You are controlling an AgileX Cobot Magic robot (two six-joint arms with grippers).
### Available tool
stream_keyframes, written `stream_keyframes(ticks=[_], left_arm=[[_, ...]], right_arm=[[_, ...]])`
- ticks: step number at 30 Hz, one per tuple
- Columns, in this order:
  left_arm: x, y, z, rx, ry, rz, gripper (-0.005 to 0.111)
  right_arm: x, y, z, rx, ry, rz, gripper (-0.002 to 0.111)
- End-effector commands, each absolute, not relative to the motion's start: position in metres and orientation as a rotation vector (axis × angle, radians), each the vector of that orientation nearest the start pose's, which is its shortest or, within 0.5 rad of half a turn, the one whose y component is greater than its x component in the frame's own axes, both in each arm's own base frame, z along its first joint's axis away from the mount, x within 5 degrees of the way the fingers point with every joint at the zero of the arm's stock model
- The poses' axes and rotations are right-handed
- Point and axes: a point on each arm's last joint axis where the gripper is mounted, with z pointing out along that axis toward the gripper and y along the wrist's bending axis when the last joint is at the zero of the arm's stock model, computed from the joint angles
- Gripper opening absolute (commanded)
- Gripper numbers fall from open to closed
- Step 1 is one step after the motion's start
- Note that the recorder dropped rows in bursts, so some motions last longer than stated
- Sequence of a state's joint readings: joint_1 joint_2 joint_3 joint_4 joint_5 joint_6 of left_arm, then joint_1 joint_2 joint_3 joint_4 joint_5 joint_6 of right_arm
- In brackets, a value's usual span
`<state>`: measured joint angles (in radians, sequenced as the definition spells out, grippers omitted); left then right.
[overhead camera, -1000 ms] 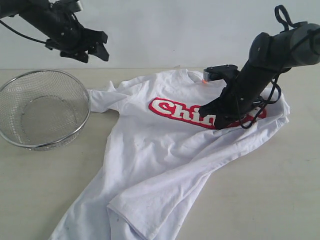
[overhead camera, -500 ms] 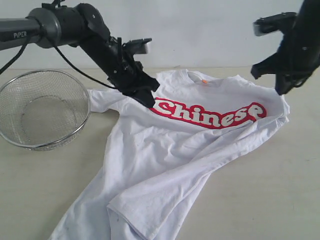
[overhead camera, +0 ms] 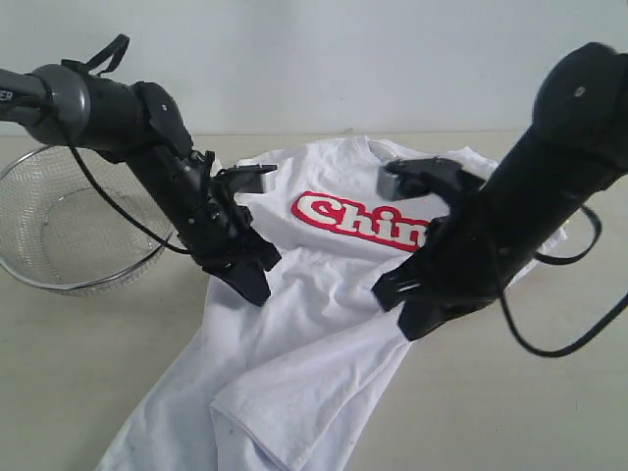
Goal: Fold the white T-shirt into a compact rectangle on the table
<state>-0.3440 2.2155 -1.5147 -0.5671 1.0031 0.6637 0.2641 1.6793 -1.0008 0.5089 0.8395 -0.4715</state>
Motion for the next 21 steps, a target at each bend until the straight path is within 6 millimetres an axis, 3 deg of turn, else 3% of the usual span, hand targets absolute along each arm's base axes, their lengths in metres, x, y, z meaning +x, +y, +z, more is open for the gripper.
stream_keyframes(ticks=[1, 6, 15, 21], left_arm=[[0.367, -0.178, 0.131, 1.000, 2.818, -0.726, 0.005], [0.346, -0.173, 0.123, 0.990, 2.898, -0.781, 0.005], [0.323, -0.175, 0.106, 0.983, 2.961, -0.789, 0.005], [0.321, -0.175, 0.105, 1.018, 2.962, -0.761, 0.005]], right_arm=[[0.276, 0.149, 0.194, -0.739, 2.750, 0.552, 0.000], [0.262, 0.177, 0.187, -0.748, 2.801, 0.587, 0.004], [0.237, 0.205, 0.176, -0.731, 2.940, 0.625, 0.046], [0.232, 0.219, 0.159, -0.744, 2.977, 0.600, 0.047]])
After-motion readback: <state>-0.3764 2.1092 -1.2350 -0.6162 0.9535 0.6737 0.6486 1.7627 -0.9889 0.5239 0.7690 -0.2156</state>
